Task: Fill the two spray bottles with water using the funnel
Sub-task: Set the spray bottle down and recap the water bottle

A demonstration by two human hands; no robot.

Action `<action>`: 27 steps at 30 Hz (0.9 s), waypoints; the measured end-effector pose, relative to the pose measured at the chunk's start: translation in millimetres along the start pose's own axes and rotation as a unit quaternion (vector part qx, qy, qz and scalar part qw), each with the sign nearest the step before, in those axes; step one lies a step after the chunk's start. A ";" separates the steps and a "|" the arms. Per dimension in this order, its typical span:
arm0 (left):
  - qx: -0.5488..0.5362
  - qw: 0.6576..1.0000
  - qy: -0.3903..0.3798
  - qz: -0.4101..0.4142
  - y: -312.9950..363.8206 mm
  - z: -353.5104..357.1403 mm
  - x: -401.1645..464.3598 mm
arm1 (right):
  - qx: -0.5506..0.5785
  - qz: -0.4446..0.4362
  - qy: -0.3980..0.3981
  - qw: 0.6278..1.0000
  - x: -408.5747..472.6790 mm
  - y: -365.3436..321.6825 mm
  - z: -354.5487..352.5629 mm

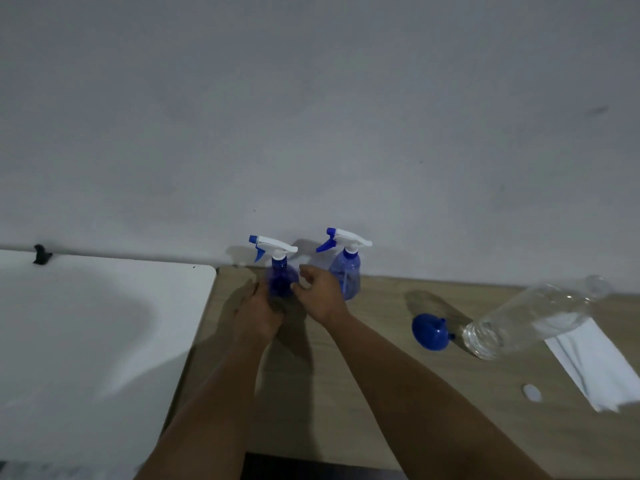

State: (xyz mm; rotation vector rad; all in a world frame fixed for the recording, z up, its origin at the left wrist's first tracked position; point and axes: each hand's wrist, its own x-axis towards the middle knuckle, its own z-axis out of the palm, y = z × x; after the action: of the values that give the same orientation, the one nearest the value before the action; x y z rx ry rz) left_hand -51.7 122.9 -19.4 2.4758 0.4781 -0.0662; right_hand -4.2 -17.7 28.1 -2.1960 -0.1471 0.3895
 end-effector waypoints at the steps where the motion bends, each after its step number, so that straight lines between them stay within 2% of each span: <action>1: 0.009 1.000 -0.001 -0.010 7.6 -3.9 -16.7 | 0.009 0.000 0.005 1.000 -10.2 1.4 -6.4; 5: 0.031 0.999 -0.038 -0.013 48.6 -16.3 -97.3 | -0.007 0.017 0.062 0.998 -61.5 22.6 -41.7; 9: 0.074 0.989 -0.050 0.120 113.4 -15.4 -146.9 | -0.004 0.055 0.131 0.990 -112.6 60.4 -99.3; 10: 0.070 0.989 -0.054 0.117 130.6 -7.9 -149.0 | 0.000 0.068 0.144 0.987 -124.1 72.6 -115.3; 13: -0.011 0.990 -0.080 0.113 178.1 25.0 -144.9 | -0.011 0.104 0.181 0.978 -157.5 111.4 -166.7; 18: -0.065 0.975 -0.114 0.179 257.4 74.5 -144.3 | -0.057 0.188 0.244 0.950 -208.9 185.9 -241.6; 22: -0.088 0.969 -0.110 0.201 301.8 104.9 -154.2 | -0.082 0.243 0.239 0.937 -231.3 242.6 -276.7; 27: -0.108 0.968 -0.118 0.192 326.5 144.6 -156.5 | -0.095 0.264 0.172 0.944 -231.8 289.8 -287.3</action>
State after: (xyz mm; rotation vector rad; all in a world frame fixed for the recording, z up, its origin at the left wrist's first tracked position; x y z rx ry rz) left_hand -73.5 -255.9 70.6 2.2649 -0.0953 -0.1404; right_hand -138.1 -467.4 13.7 -2.4399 0.6306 0.2814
